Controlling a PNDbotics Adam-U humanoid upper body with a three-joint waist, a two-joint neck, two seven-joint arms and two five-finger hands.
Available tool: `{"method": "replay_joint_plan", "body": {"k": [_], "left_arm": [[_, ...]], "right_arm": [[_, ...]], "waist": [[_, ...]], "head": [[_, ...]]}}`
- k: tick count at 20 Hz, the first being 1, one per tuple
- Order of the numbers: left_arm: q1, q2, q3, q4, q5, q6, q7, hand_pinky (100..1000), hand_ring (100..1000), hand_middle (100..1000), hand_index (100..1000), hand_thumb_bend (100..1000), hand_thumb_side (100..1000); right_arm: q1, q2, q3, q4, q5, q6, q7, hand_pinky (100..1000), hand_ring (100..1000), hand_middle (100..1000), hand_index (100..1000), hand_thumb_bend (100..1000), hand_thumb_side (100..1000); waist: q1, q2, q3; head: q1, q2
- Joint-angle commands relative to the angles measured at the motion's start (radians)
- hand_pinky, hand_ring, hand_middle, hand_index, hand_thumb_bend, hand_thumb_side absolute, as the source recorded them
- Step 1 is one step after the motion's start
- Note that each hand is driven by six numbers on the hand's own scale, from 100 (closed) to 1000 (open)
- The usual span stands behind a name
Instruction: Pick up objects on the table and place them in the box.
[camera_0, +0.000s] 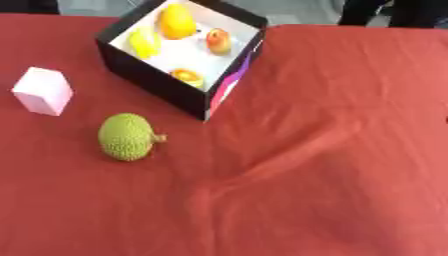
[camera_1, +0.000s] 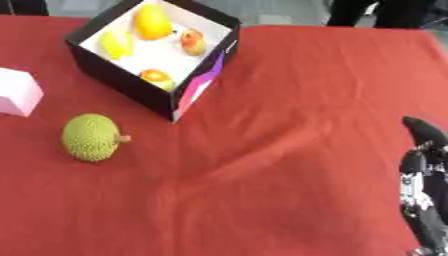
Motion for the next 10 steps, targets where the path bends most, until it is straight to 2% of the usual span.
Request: {"method": "replay_joint_plan", "body": {"k": [1, 3, 5, 6, 7, 10], "left_arm": [[-0.023, 0.188, 0.013, 0.122, -0.036, -0.12, -0.091, 823, 899, 840, 874, 100, 482], [-0.044, 0.262, 0.006, 0.22, -0.077, -0.208, -0.154, 826, 902, 840, 887, 100, 399], [-0.068, 0.322, -0.008, 0.321, -0.135, -0.284, -0.201, 834, 911, 850, 900, 100, 380], [-0.079, 0.345, -0.02, 0.364, -0.159, -0.313, -0.22, 842, 919, 858, 907, 100, 373], [-0.09, 0.365, -0.033, 0.401, -0.181, -0.339, -0.238, 859, 936, 870, 909, 100, 304], [-0.128, 0.405, -0.075, 0.479, -0.239, -0.4, -0.295, 880, 946, 876, 902, 100, 255]], "right_arm": [[0.006, -0.012, -0.001, -0.017, 0.008, 0.015, 0.003, 1000, 909, 797, 844, 100, 519], [0.01, -0.012, 0.002, -0.017, 0.004, 0.025, 0.014, 1000, 907, 794, 842, 100, 516], [0.013, -0.013, 0.005, -0.017, 0.001, 0.039, 0.023, 1000, 900, 787, 835, 100, 518], [0.012, -0.013, 0.008, -0.017, 0.0, 0.044, 0.027, 1000, 899, 786, 833, 100, 519], [0.012, -0.014, 0.01, -0.017, -0.001, 0.047, 0.032, 1000, 898, 786, 831, 100, 517], [0.012, -0.018, 0.013, -0.017, -0.005, 0.057, 0.039, 1000, 897, 784, 829, 100, 516]], "waist": [[0.006, -0.016, -0.005], [0.006, -0.017, -0.011], [0.007, -0.019, -0.018], [0.007, -0.019, -0.023], [0.007, -0.02, -0.027], [0.007, -0.021, -0.04]], "head": [[0.009, 0.006], [0.016, 0.009], [0.025, 0.011], [0.03, 0.012], [0.036, 0.013], [0.051, 0.016]]}}
